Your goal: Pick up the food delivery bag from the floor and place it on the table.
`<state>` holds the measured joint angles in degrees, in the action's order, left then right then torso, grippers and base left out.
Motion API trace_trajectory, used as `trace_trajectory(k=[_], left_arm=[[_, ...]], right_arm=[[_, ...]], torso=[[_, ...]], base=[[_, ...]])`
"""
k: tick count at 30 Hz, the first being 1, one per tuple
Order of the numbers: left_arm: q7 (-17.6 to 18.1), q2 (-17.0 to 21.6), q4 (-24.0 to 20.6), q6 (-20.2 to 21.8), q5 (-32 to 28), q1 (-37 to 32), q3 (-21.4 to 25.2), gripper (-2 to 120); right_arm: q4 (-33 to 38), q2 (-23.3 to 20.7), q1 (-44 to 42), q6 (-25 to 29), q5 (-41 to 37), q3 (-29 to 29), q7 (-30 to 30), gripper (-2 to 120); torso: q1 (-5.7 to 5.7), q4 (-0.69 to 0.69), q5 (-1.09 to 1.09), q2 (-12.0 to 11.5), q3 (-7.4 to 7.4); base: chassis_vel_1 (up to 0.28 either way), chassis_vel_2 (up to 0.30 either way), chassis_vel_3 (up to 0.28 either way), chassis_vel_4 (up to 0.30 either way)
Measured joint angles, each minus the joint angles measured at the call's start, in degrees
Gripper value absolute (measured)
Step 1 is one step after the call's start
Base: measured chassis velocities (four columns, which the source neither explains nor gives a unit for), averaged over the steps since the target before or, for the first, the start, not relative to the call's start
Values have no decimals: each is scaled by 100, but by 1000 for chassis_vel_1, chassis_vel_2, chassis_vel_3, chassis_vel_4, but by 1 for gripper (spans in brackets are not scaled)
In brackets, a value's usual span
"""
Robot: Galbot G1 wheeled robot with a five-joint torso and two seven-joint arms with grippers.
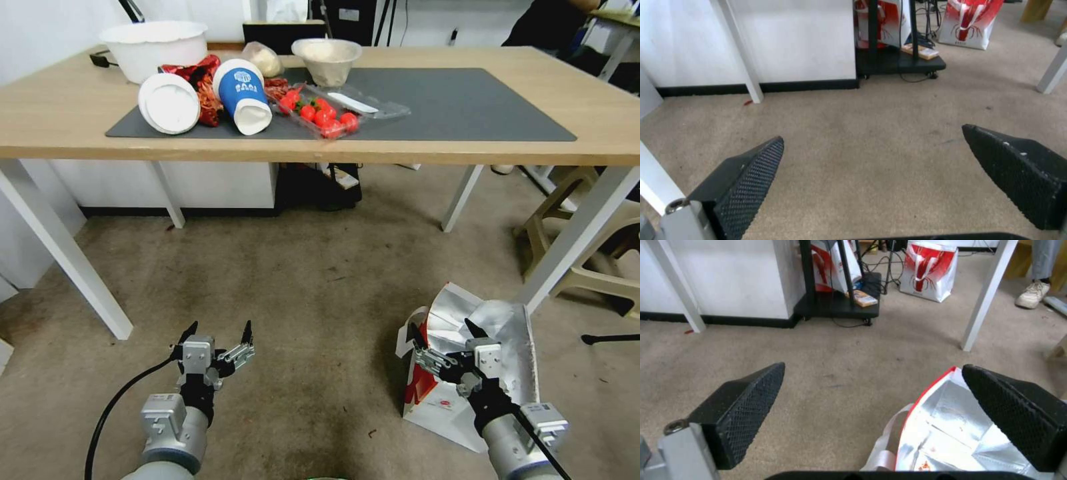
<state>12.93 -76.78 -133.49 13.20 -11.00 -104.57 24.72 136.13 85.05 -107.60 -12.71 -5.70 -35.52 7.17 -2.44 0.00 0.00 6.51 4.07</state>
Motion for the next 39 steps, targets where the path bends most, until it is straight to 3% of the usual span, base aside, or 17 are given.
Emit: trace_trajectory(k=[19, 34, 39], left_arm=[[0, -19, 63, -1, -10, 4, -9, 100], [-19, -46, 69, -36, -8, -34, -1, 100], [-116, -47, 183, -333, 14, -24, 29, 100]], right_arm=[[-43, -24, -8, -16, -13, -3, -3, 100], [-43, -49, -18, -18, -15, 2, -8, 100], [-52, -54, -15, -18, -26, 2, -29, 100]], torso=[[44, 0, 0, -455, -408], [58, 0, 0, -516, -407], [57, 0, 0, -502, -407]], base=[[0, 0, 0, 0], [0, 0, 0, 0], [0, 0, 0, 0]])
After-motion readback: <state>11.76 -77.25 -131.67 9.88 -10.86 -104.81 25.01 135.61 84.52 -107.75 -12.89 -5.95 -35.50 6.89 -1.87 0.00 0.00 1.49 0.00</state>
